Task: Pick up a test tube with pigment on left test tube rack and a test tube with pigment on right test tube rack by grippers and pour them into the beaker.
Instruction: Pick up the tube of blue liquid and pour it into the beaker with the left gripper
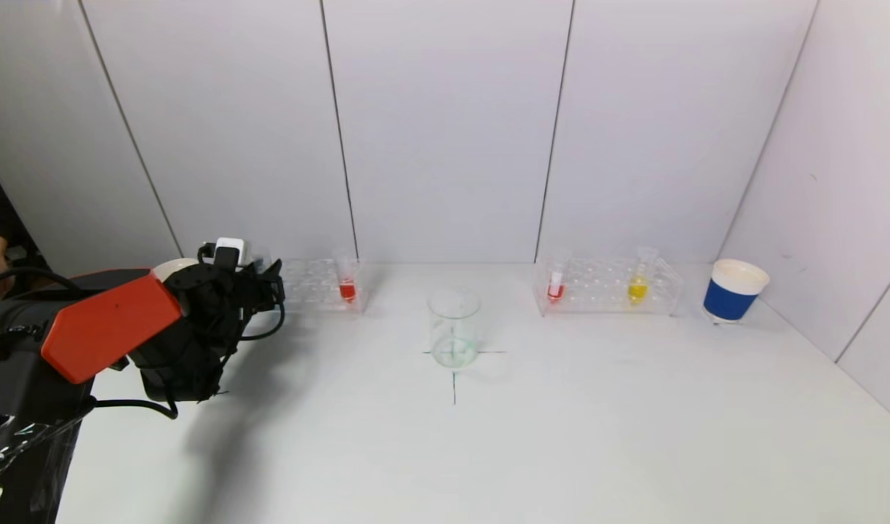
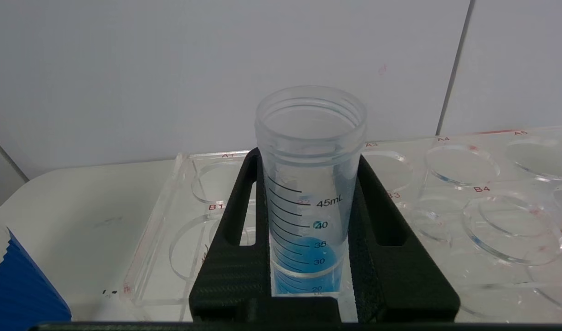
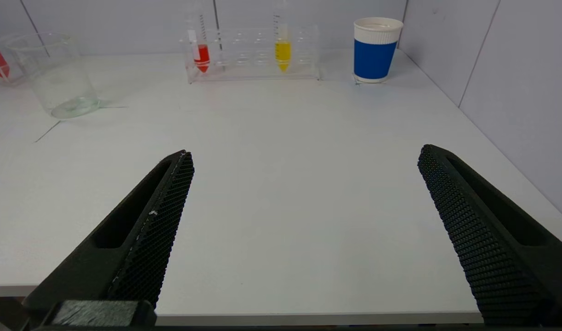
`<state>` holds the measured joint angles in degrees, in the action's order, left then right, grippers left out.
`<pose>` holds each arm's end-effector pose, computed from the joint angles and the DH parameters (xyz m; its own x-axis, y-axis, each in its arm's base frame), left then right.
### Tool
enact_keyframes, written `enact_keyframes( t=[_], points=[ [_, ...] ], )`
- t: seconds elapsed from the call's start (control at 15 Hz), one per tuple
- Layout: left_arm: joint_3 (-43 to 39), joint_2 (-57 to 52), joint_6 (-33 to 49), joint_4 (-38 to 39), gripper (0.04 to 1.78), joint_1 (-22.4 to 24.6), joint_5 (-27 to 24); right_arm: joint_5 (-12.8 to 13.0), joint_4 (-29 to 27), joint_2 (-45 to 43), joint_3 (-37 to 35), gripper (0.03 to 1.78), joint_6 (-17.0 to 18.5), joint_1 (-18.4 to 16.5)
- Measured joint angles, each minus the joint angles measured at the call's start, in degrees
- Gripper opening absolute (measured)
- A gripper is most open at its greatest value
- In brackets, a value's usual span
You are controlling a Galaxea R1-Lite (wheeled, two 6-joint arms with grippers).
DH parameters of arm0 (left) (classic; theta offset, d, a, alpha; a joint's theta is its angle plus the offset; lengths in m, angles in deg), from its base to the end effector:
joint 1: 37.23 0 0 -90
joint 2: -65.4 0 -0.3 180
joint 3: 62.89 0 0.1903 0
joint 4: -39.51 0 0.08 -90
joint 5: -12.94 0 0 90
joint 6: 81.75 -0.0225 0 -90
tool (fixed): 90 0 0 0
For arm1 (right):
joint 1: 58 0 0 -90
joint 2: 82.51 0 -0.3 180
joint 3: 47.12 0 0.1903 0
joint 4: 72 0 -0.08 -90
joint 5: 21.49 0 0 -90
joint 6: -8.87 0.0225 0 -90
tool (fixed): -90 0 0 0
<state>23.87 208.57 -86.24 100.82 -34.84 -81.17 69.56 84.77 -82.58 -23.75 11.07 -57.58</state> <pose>0.4472 0.0170 0.0301 0.9959 -0.0302 0.0852 0.0230 0.9962 0.0841 -0.0229 -0.0006 0.0757 0.9999 -0.0110 0.0037 0.0108 0.9992 0.0385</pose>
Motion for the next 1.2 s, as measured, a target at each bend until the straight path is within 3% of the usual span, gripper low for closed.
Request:
enact_keyframes(
  t=[0.33,0.67,1.2],
  points=[
    [-0.3,-3.0,-0.1,-1.2,0.48,-0.1,0.0,0.0,0.0,0.0,0.0,1.77,0.0,0.0],
    [0.2,-9.8,-0.1,-7.0,0.48,-0.2,0.0,0.0,0.0,0.0,0.0,1.77,0.0,0.0],
    [4.3,-25.2,-0.1,-21.9,0.48,-2.5,-0.1,0.0,0.0,0.0,0.0,1.77,0.0,0.0]
  ],
)
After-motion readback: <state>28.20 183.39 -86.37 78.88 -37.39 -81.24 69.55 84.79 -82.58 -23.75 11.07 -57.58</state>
